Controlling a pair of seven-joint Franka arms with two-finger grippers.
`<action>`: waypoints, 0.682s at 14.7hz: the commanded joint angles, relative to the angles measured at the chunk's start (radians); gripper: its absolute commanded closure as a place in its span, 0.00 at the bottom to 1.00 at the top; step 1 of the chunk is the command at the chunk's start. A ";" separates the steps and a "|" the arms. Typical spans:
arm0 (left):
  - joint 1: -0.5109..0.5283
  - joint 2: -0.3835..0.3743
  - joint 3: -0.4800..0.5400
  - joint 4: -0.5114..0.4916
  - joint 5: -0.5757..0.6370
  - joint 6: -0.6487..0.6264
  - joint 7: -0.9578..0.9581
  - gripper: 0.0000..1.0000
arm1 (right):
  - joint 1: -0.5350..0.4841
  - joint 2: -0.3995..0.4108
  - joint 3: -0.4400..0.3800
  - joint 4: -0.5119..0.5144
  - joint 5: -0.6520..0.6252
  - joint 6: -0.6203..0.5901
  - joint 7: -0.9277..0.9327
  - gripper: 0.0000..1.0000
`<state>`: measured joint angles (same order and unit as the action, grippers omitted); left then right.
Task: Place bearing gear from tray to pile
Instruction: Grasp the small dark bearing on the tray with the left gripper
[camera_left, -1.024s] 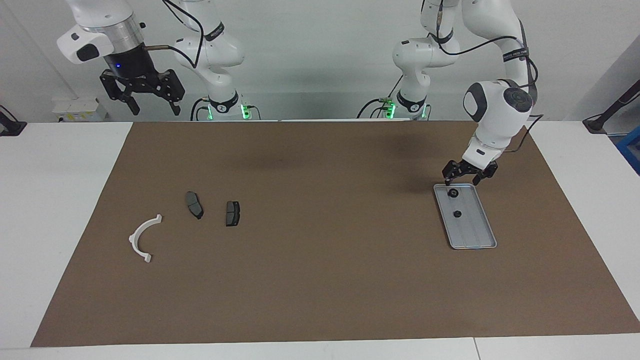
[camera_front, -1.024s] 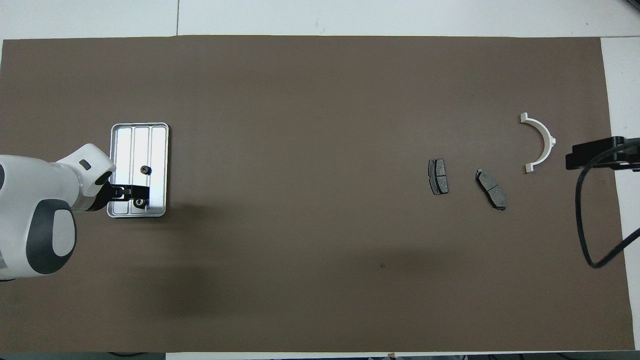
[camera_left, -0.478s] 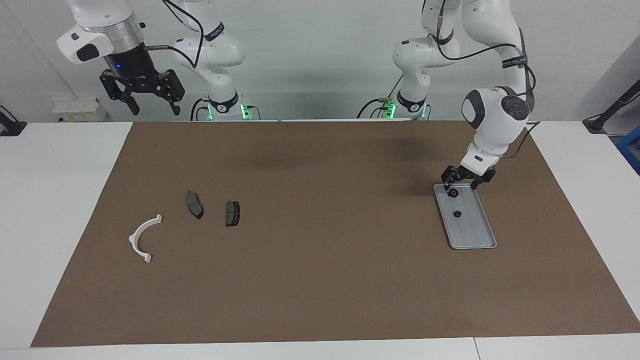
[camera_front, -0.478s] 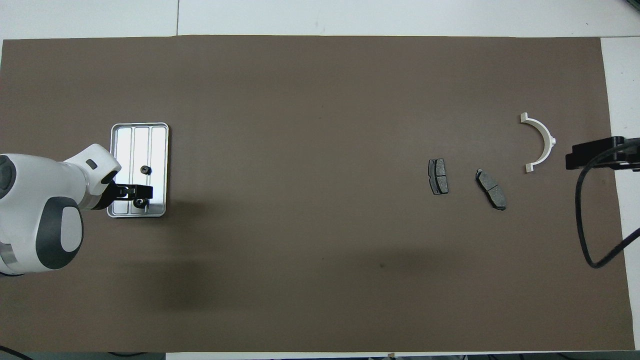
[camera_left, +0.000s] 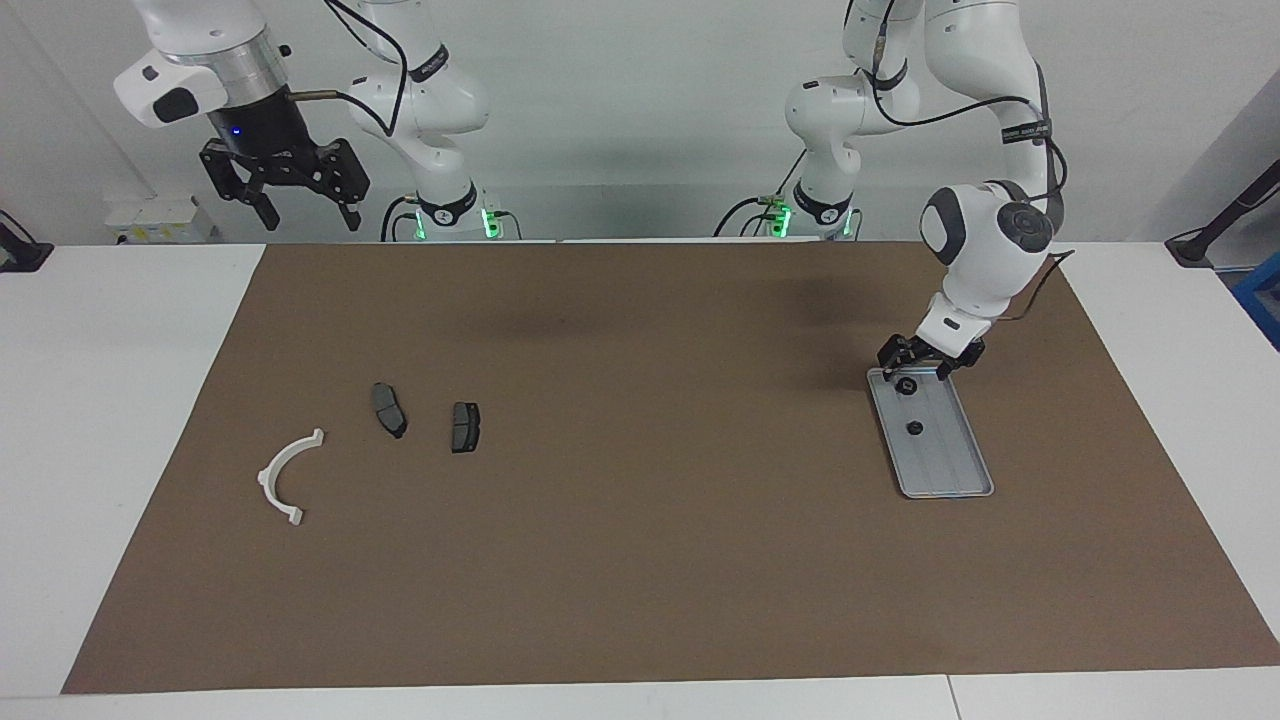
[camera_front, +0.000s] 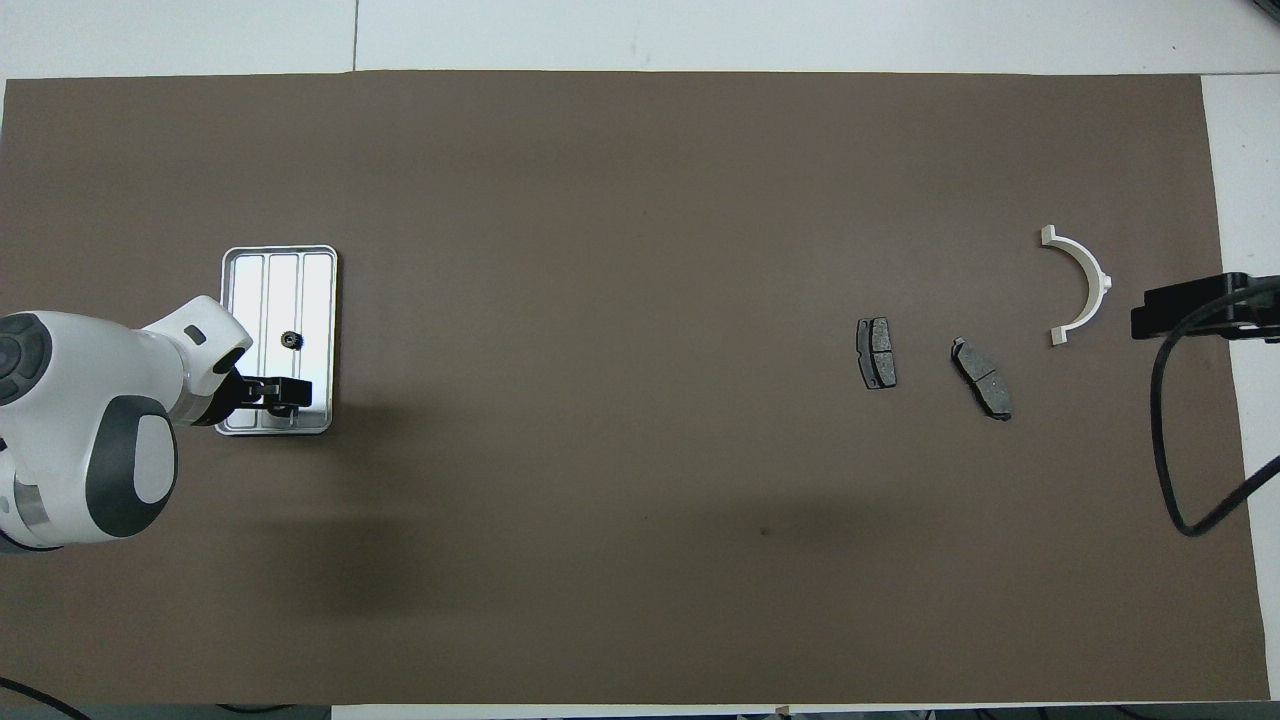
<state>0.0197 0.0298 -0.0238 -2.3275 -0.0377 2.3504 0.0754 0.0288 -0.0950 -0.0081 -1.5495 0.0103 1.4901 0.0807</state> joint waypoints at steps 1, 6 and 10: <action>0.005 -0.004 0.002 -0.026 0.013 0.026 0.009 0.05 | -0.015 -0.019 0.007 -0.018 0.004 -0.010 -0.018 0.00; 0.005 -0.004 0.002 -0.049 0.013 0.026 0.007 0.05 | -0.015 -0.019 0.007 -0.018 0.004 -0.010 -0.018 0.00; 0.006 -0.001 0.002 -0.050 0.013 0.036 0.009 0.06 | -0.015 -0.019 0.007 -0.018 0.004 -0.010 -0.018 0.00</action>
<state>0.0199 0.0307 -0.0234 -2.3607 -0.0376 2.3530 0.0755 0.0288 -0.0950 -0.0081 -1.5495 0.0103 1.4901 0.0807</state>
